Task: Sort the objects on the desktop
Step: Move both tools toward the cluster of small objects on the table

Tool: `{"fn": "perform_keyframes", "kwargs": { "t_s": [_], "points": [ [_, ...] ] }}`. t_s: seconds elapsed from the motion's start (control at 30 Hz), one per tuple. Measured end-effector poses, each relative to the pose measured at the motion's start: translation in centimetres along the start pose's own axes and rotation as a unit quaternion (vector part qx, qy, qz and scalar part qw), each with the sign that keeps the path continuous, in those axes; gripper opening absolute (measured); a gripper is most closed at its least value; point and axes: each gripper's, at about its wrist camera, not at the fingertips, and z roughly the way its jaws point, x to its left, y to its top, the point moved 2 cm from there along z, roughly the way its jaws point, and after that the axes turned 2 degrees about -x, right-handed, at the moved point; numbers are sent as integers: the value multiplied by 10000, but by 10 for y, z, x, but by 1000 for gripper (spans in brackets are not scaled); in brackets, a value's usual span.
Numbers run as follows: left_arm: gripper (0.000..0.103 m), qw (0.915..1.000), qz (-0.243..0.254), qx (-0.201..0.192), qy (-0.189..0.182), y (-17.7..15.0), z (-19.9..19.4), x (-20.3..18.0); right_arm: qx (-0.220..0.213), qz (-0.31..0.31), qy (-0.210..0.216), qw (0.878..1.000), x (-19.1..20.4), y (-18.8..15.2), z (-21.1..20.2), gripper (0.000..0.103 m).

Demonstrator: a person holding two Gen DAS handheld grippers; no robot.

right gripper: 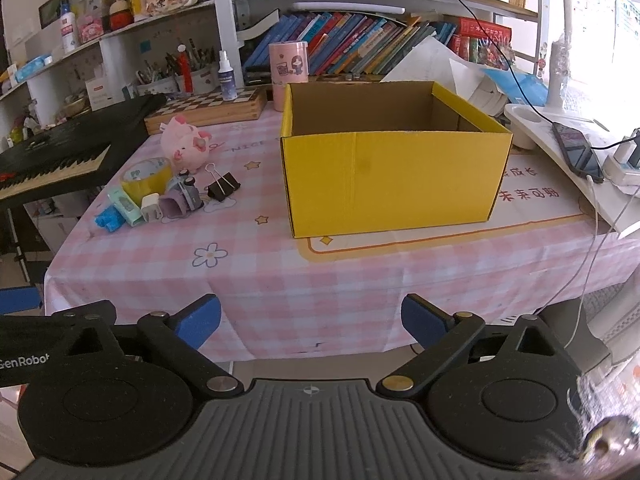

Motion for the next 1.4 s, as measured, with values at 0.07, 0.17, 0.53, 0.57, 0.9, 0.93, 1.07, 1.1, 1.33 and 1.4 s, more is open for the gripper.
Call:
{"fn": "perform_keyframes", "kwargs": {
  "t_s": [0.07,0.17,0.53,0.57,0.9,0.93,1.07,1.1,1.33,1.4],
  "points": [
    [90,10000,17,-8,-25,0,0,0,-12,6,-4,10000,1,0,0,98],
    [90,10000,30,-29,-28,0,-1,0,-45,-11,6,10000,2,-1,-2,94],
    [90,10000,19,12,-21,-1,0,2,-38,-57,-23,10000,3,-4,-3,74],
    [90,10000,20,17,-20,-1,0,2,-60,-90,-37,9999,4,-4,-4,74],
    [90,9999,66,-59,-95,-2,-3,0,-259,-241,-105,9993,7,-6,-10,74],
    [90,9999,72,-49,-95,-3,-3,-1,-265,-213,-98,9994,7,-6,-11,74],
    [90,9999,79,-41,-127,-4,-4,-2,-255,-105,22,9996,6,-9,-13,74],
    [90,9999,72,-47,-130,-4,-5,-2,-242,-107,37,9996,7,-9,-13,74],
    [90,9998,-24,-43,-180,-6,-5,2,-129,-116,100,9998,11,-14,-12,74],
    [90,9998,-62,-26,-172,-6,-5,4,-76,-97,190,9997,12,-15,-12,74]
  ]
}}
